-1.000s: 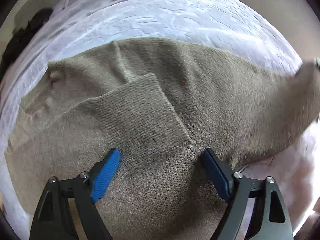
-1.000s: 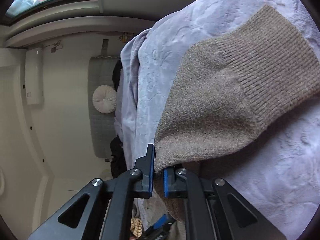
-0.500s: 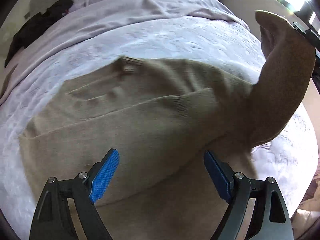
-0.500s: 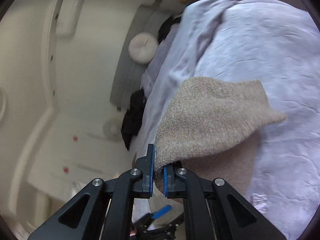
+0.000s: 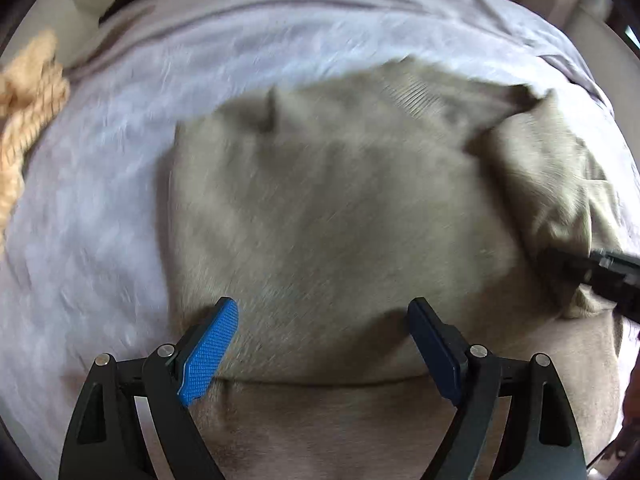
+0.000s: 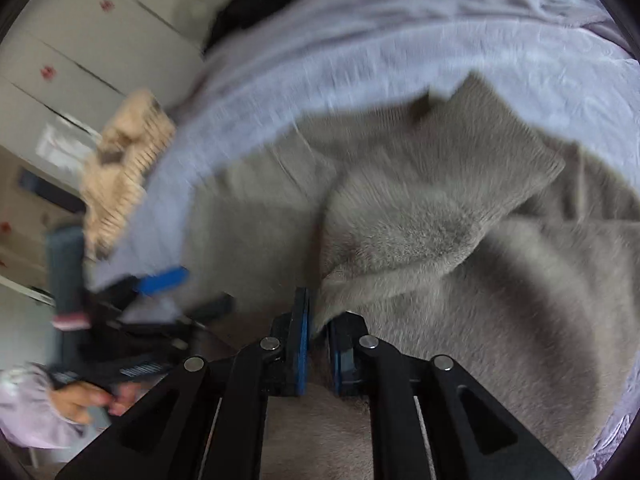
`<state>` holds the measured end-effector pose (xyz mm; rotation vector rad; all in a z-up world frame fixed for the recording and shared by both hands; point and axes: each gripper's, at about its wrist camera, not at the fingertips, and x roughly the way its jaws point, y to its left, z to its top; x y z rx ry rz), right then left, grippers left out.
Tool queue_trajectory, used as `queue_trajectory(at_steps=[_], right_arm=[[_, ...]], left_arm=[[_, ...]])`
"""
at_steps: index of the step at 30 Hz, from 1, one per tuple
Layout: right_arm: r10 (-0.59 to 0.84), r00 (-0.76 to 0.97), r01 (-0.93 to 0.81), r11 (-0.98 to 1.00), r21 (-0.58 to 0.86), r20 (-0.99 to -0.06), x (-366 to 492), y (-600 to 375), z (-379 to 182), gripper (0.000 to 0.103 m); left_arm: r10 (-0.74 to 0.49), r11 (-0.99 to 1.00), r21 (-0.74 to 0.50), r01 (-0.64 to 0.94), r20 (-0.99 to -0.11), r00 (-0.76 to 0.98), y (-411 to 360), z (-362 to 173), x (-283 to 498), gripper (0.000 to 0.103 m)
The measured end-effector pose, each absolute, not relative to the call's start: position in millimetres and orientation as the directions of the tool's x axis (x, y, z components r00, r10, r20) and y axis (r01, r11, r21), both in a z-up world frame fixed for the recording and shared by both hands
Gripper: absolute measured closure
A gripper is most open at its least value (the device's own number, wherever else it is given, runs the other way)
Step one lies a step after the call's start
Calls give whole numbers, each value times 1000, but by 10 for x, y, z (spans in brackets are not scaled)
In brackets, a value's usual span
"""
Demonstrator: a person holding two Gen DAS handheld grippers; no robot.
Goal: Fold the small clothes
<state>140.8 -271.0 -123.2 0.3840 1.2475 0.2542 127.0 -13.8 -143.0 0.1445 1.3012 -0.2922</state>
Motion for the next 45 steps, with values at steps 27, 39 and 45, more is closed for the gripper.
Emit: queue_trajectory(at_steps=[27, 39, 45], right_arm=[[248, 214, -313, 934, 174, -945, 1628, -1344, -1098, 81], [397, 216, -89, 918, 387, -892, 1084, -1865, -865, 46], [566, 343, 285, 697, 657, -750, 727, -2627, -1057, 46]], left_arm=[[-144, 982, -105, 160, -956, 256, 786, -1219, 932, 16], [-302, 944, -260, 202, -928, 220, 665, -1094, 1237, 16], [-442, 890, -419, 180, -890, 114, 460, -1324, 1558, 16]])
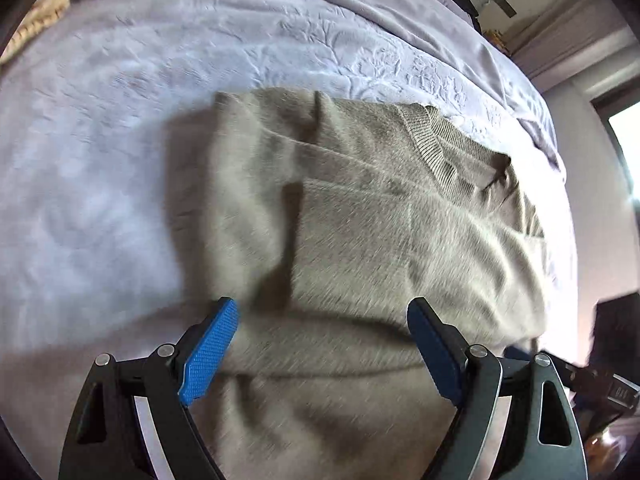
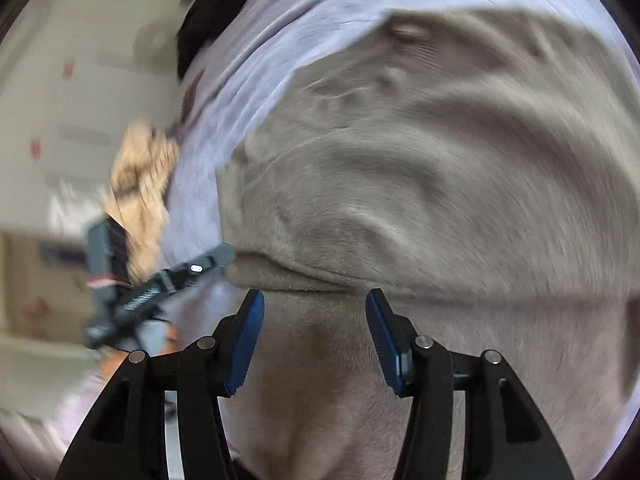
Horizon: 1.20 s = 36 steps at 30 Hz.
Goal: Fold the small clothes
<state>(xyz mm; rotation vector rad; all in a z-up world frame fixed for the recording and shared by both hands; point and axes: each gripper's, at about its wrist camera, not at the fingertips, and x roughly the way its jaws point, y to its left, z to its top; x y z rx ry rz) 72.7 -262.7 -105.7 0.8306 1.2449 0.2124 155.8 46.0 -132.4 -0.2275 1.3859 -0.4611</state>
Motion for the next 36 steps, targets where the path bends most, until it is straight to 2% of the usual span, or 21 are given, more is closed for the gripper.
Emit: queue_trajectory(at_steps=[3, 4, 7, 8, 9, 10, 11, 12, 13, 14, 15, 19, 22, 24, 25, 28, 29, 30, 34, 36], right_arm=[[648, 409, 355, 536, 766, -643, 677, -2666, -1216, 46], [678, 436, 380, 458, 804, -592, 682, -2642, -1307, 46], [722, 480, 439, 294, 849, -499, 742, -2497, -1570, 46], [725, 490, 466, 250, 848, -483, 762, -2449, -1665, 46], [722, 495, 487, 229, 843, -482, 780, -2411, -1738, 46], [717, 500, 503, 217, 837, -486, 801, -2371, -1800, 46], [701, 504, 525, 215, 824, -504, 818, -2333, -1862, 49], [686, 511, 546, 206, 812, -517, 818, -2321, -1902, 57], [675, 521, 561, 190, 805, -522, 811, -2314, -1932, 64], [658, 532, 583, 171, 794, -533, 796, -2318, -1961, 90], [640, 541, 600, 161, 784, -546, 780, -2330, -1973, 97], [632, 528, 563, 240, 791, -567, 818, -2328, -1828, 97], [641, 419, 549, 385, 742, -643, 857, -2262, -1803, 97], [654, 374, 551, 414, 725, -658, 880, -2225, -1844, 96], [663, 363, 545, 419, 727, -654, 880, -2221, -1828, 95], [645, 308, 450, 549, 704, -700, 872, -2225, -1528, 76], [622, 329, 399, 590, 701, -711, 814, -2294, -1354, 67], [606, 359, 374, 603, 705, -710, 745, -2386, -1231, 62], [469, 503, 463, 563, 684, -726, 221, -3135, -976, 62], [417, 543, 566, 460, 685, -729, -93, -3544, -1054, 60]], left_arm=[[-470, 875, -449, 183, -878, 91, 414, -1360, 1635, 16], [-474, 871, -452, 192, -877, 86, 397, -1360, 1651, 21], [-475, 868, -457, 195, -878, 54, 370, -1393, 1665, 38], [-480, 865, -463, 194, -876, 46, 382, -1406, 1667, 48], [-479, 865, -464, 192, -877, 38, 383, -1422, 1674, 52], [-478, 865, -464, 191, -878, 32, 381, -1439, 1681, 62], [-481, 863, -467, 193, -876, 26, 385, -1452, 1682, 72], [-484, 860, -471, 197, -875, 23, 385, -1456, 1679, 73], [-484, 860, -469, 201, -875, 26, 385, -1447, 1671, 73], [-478, 862, -462, 211, -877, 34, 384, -1422, 1658, 73], [-471, 864, -451, 222, -881, 42, 383, -1390, 1639, 73], [-386, 899, -345, 272, -915, 116, 416, -1249, 1536, 72], [-292, 931, -238, 277, -940, 177, 483, -1214, 1466, 71], [-270, 940, -218, 262, -946, 181, 536, -1195, 1448, 52], [-265, 943, -212, 258, -944, 194, 551, -1166, 1439, 38], [-282, 937, -213, 276, -927, 245, 557, -1017, 1406, 37], [-291, 933, -218, 285, -925, 245, 526, -980, 1412, 37], [-296, 931, -221, 291, -923, 245, 489, -966, 1417, 37], [-311, 919, -231, 319, -923, 228, 245, -1018, 1478, 37], [-316, 917, -236, 323, -922, 223, 103, -1062, 1493, 37]])
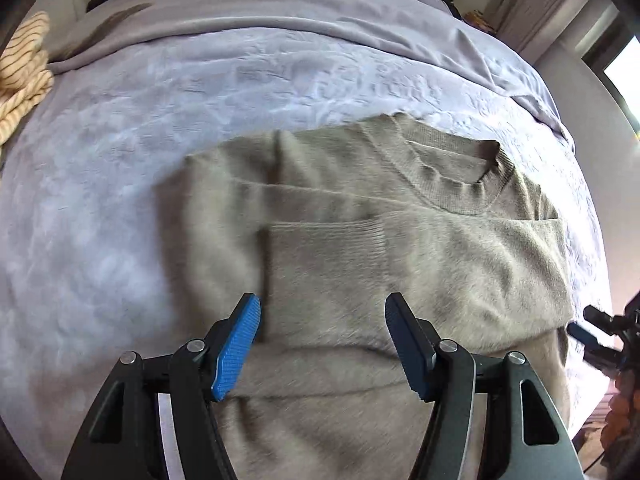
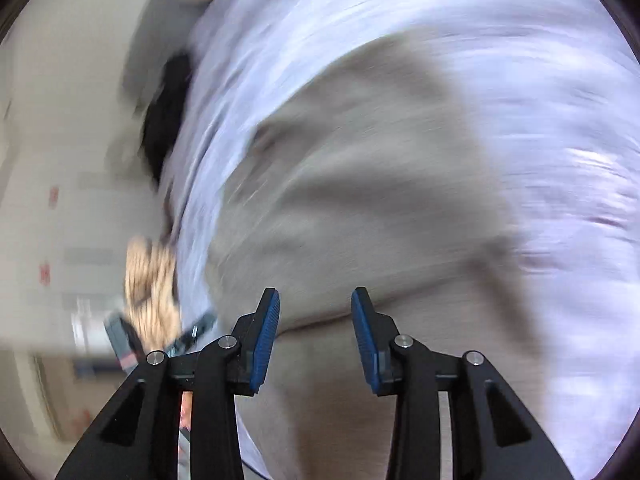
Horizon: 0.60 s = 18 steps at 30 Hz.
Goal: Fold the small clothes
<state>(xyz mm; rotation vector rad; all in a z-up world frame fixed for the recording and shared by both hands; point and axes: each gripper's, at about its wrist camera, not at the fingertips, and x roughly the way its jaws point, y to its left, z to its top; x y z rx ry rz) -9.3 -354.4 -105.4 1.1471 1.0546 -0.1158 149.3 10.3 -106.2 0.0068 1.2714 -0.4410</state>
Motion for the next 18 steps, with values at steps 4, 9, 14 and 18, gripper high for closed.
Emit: queue_trajectory(at_steps=[4, 9, 14, 18], right_arm=[[424, 615, 626, 250, 738, -665, -440, -3857, -1335, 60], [344, 709, 615, 125, 778, -616, -497, -4032, -1553, 96], [292, 646, 610, 357, 707, -705, -386, -4113, -1253, 96], [360, 533, 669, 375, 641, -766, -364, -4149, -1479, 92]], left_arm=[[-270, 923, -190, 336, -940, 210, -136, -1233, 1506, 37], [-209, 917, -115, 381, -954, 214, -223, -1324, 1439, 37], [-193, 908, -89, 409, -956, 219, -235, -1375, 1375, 34], [-178, 917, -86, 390, -962, 206, -159, -1381, 1357, 27]])
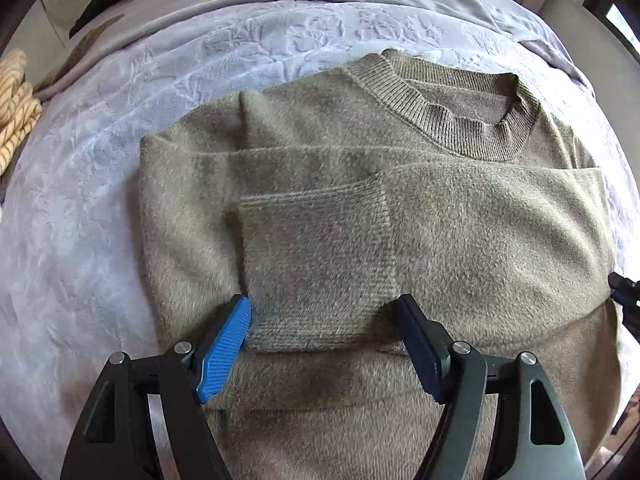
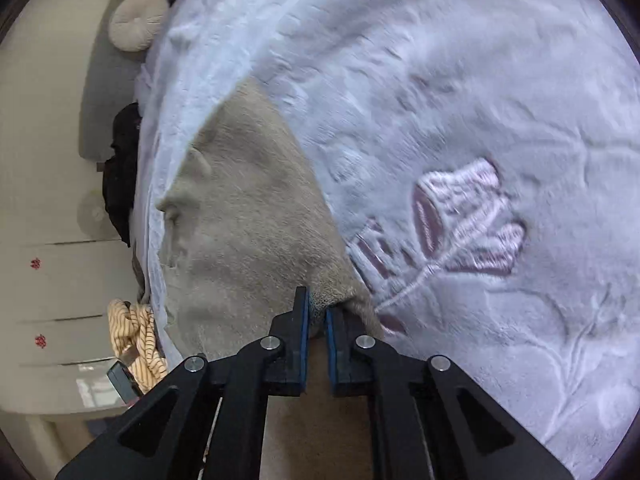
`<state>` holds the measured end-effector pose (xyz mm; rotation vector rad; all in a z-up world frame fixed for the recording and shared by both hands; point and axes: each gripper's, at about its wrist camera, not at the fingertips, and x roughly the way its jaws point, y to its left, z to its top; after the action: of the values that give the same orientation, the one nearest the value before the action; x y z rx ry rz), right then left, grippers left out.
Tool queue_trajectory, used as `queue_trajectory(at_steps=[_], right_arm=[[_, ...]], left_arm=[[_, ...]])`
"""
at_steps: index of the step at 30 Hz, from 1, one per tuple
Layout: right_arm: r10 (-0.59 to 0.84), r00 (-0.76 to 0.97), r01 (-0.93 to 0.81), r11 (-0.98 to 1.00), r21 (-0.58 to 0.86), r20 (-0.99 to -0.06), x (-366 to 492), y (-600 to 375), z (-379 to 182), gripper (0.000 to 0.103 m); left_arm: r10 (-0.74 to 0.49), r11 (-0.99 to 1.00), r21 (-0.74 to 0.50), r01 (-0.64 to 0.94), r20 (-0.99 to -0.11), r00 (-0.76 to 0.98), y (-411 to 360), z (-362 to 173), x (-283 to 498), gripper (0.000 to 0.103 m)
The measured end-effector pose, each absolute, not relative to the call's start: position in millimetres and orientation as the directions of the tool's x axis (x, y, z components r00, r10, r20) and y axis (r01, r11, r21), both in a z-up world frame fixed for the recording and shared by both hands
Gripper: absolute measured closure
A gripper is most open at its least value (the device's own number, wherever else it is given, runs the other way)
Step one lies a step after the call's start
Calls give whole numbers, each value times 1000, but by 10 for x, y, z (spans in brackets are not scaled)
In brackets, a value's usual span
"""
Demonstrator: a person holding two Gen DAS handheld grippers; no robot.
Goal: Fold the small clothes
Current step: 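Fold the held side edge toward the sweater center and open the right gripper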
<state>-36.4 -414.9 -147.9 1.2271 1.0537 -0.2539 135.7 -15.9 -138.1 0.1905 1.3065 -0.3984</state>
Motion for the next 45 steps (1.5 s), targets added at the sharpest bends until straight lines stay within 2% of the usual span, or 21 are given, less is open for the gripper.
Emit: queue_trajectory(at_steps=[6, 9, 11, 21, 31, 37, 45], right_arm=[[373, 474, 669, 436, 602, -797, -547, -4052, -1263, 64], [369, 425, 649, 512, 563, -826, -612, -3875, -1142, 57], [364, 397, 631, 558, 539, -842, -674, -3779, -1043, 56], [399, 324, 500, 697, 514, -858, -615, -3339, -775, 38], [469, 271, 386, 747, 541, -841, -555, -3116, -693, 35], [472, 274, 353, 761, 544, -838, -638, -2997, -638, 35], [435, 269, 386, 769, 510, -860, -1000, -2760, -668, 35]], left_arm=[[-127, 931, -53, 362, -975, 182, 72, -1264, 1226, 27], [-112, 933, -48, 357, -981, 162, 172, -1209, 1073, 27], [-98, 933, -38, 358, -983, 152, 217, -1157, 947, 27], [-74, 940, -23, 339, -988, 137, 163, -845, 414, 27], [-66, 966, -27, 258, -988, 141, 180, -676, 11, 27], [-74, 962, -35, 271, -988, 132, 292, -684, -150, 27], [-115, 954, -80, 288, -988, 107, 599, -789, -453, 27]])
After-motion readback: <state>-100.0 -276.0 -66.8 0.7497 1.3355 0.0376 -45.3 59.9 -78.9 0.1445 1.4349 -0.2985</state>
